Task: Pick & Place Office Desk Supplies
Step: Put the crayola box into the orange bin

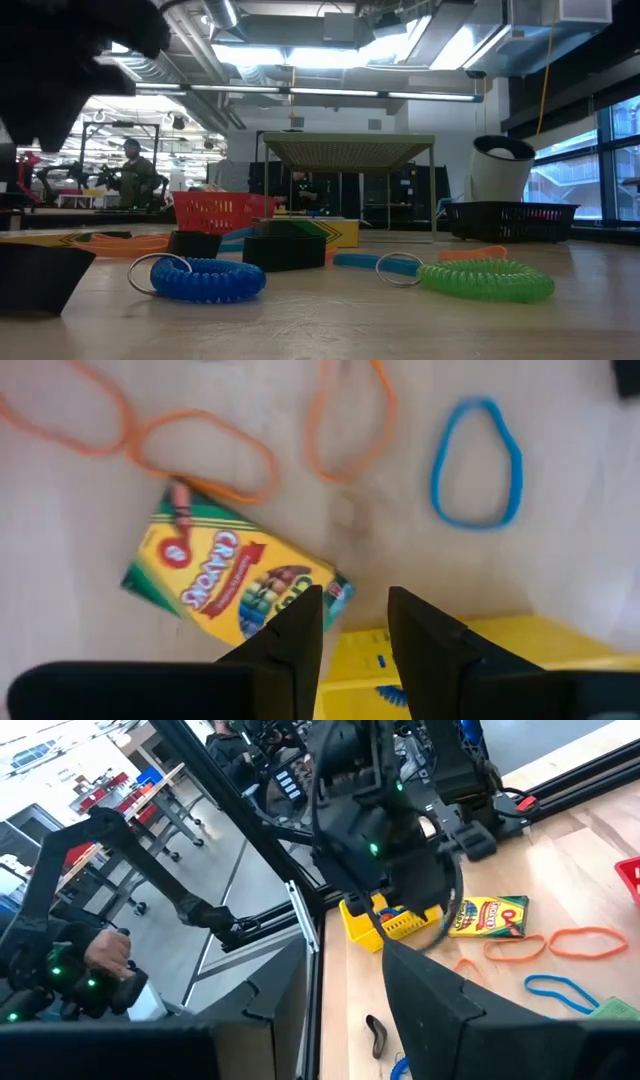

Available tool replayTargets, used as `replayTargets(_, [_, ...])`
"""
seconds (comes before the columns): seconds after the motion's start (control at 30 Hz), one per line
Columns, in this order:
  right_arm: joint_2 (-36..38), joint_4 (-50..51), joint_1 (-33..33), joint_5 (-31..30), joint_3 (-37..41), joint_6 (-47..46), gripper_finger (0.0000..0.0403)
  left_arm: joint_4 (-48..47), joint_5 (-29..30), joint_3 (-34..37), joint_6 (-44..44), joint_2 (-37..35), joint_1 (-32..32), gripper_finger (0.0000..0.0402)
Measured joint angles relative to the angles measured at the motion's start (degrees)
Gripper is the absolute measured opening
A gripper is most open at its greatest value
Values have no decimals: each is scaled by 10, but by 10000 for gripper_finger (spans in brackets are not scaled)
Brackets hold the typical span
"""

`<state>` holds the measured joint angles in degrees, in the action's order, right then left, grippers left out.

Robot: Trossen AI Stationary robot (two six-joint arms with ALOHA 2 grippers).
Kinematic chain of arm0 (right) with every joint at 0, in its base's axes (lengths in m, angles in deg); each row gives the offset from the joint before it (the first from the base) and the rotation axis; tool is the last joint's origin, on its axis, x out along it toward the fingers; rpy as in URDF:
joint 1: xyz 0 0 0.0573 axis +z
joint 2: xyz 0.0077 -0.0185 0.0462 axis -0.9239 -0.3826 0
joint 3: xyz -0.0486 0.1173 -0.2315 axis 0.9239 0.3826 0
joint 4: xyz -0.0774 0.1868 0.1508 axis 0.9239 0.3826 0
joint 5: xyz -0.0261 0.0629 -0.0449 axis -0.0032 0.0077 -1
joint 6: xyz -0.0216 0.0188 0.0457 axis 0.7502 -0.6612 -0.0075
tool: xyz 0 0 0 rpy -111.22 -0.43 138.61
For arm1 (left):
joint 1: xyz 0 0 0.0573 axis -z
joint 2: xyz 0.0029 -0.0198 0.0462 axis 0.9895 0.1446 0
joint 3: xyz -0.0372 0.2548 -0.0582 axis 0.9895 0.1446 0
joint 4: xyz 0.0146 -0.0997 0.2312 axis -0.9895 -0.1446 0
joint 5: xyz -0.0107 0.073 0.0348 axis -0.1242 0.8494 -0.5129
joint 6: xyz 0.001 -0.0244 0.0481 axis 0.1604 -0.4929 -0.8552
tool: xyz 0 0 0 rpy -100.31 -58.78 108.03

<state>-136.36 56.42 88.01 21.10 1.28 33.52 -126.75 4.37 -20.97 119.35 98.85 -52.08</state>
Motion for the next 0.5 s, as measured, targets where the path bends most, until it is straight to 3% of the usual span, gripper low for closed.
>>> replayTargets(0.17, [0, 0, 4, -1, 0, 0, 135, 1, -45, 0, -57, 36, -5, 109])
replayTargets(0.5, [0, 0, 6, -1, 0, 0, 135, 8, -21, 0, -69, 73, 0, 125])
